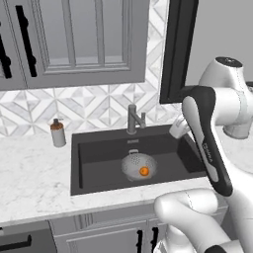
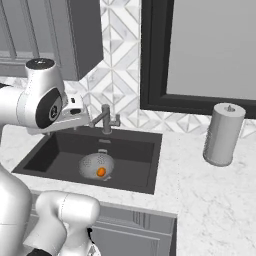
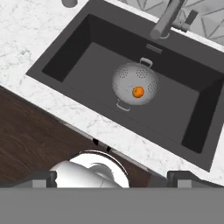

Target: Put the colander in the sink, put the tangerine in the colander, and turn on the sink faucet and pour water over the colander.

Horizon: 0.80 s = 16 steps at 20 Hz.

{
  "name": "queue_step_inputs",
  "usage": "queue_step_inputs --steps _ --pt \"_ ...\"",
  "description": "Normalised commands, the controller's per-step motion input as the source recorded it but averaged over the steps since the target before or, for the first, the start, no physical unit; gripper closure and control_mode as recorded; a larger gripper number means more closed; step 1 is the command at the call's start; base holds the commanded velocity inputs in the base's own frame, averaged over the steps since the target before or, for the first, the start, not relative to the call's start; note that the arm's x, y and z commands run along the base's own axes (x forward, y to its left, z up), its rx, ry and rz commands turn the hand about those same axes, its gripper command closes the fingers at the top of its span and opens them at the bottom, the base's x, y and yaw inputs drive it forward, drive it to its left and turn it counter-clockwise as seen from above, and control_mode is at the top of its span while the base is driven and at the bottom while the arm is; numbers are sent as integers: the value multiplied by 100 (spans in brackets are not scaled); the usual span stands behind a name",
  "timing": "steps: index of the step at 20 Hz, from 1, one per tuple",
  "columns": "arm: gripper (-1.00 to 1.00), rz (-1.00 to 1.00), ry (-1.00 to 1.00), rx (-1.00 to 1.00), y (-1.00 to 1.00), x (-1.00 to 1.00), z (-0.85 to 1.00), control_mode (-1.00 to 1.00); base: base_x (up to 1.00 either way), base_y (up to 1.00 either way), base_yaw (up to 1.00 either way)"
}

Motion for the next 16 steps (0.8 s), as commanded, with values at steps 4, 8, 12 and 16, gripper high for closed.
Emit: queue_step_inputs --steps 4,8,12,16 --pt "-100 0 0 0 0 0 0 100 0 -44 0" --pt "-100 0 0 0 0 0 0 100 0 -58 0" --pt "-100 0 0 0 0 0 0 100 0 -39 0" --pt "-100 0 0 0 0 0 0 100 0 -30 0"
